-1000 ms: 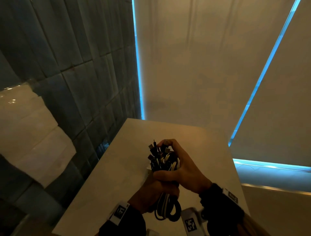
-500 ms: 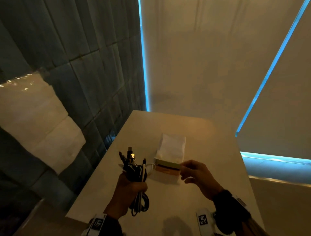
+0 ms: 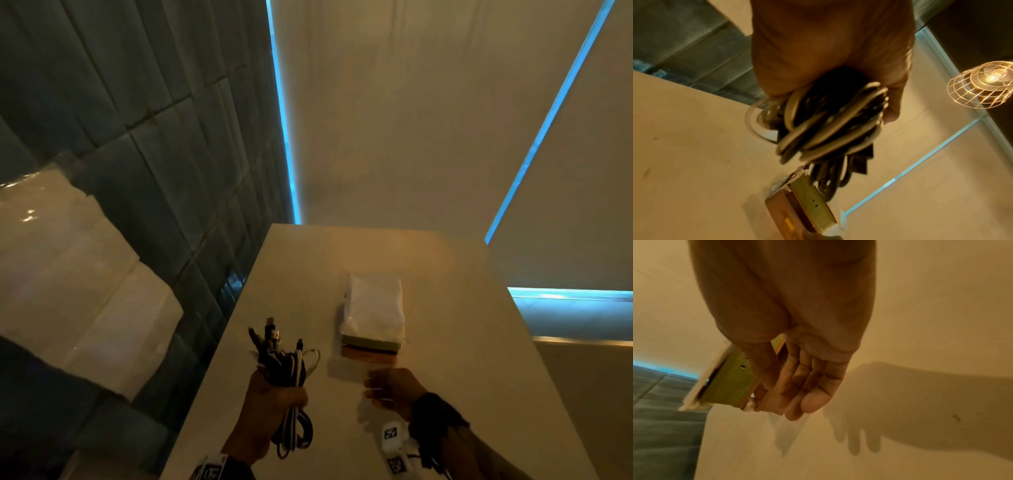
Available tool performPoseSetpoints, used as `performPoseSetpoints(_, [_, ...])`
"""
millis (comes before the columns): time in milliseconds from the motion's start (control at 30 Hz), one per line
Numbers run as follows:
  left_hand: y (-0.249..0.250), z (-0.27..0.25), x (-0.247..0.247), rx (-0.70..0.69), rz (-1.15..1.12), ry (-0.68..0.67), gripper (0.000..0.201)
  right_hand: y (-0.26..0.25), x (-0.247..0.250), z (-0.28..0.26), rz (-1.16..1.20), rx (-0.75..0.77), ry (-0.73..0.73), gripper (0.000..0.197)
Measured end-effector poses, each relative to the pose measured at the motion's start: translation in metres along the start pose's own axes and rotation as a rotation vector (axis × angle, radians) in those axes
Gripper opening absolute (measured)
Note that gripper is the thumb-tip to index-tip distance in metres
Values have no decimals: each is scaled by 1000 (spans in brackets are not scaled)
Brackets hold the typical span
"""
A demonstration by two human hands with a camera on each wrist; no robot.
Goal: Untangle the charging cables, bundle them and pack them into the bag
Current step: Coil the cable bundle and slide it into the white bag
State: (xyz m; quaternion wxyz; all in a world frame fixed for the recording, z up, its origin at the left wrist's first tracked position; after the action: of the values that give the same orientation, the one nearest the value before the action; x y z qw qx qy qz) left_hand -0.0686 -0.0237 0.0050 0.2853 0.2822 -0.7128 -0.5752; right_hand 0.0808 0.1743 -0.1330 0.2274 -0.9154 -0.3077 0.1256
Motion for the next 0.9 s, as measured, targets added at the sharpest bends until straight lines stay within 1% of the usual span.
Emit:
performPoseSetpoints(100, [-8,10,-3,75,13,-13,21,4,-9,15,59,-78,-10,14])
performPoseSetpoints(167, [-14,19,-6,125,14,-14,28,3,-11,25,95,-117,-25,18])
performPoseSetpoints(233, [-17,24,-8,151,7,3,31,1,-9,36,123,-140,-13,24])
performPoseSetpoints(333, [-11,31,-6,123,-2,30,27,-8,-7,40,142,-121,35,26])
performPoseSetpoints(433, [-5,38,-6,99,6,22,24,-16,-6,51,187,-83,30,29])
performPoseSetpoints(533, [-4,43,-7,86,45,-1,34,-18,-9,55,191,-79,12,34])
performPoseSetpoints(600, [-4,47,-7,90,86,-3,31,-16,-8,57,220,-55,34,28])
performPoseSetpoints(667, [0,45,-10,70,123,-60,25,-15,-9,56,272,-25,44,23])
performPoseSetpoints(733, [-2,42,-11,68,101,-76,30,-10,-8,52,280,-43,61,21])
performPoseSetpoints(800, [-3,40,-10,71,20,-52,36,-5,-11,46,286,-53,39,24])
performPoseSetpoints(900, [-7,45,-9,89,8,-46,28,11,-13,40,279,-76,-48,23])
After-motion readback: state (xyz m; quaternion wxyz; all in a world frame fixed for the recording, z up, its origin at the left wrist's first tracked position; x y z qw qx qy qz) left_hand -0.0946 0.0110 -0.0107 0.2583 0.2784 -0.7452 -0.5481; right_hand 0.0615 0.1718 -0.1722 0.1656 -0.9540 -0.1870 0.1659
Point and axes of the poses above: each hand's wrist, its own z-axis towards the middle knuckle, its own x-axis out of the back of the hand, y = z × x, the point moved 7 cm from there along z, towards the middle knuckle, and after that the axes turned 11 degrees about -x, right-handed, at the moved point
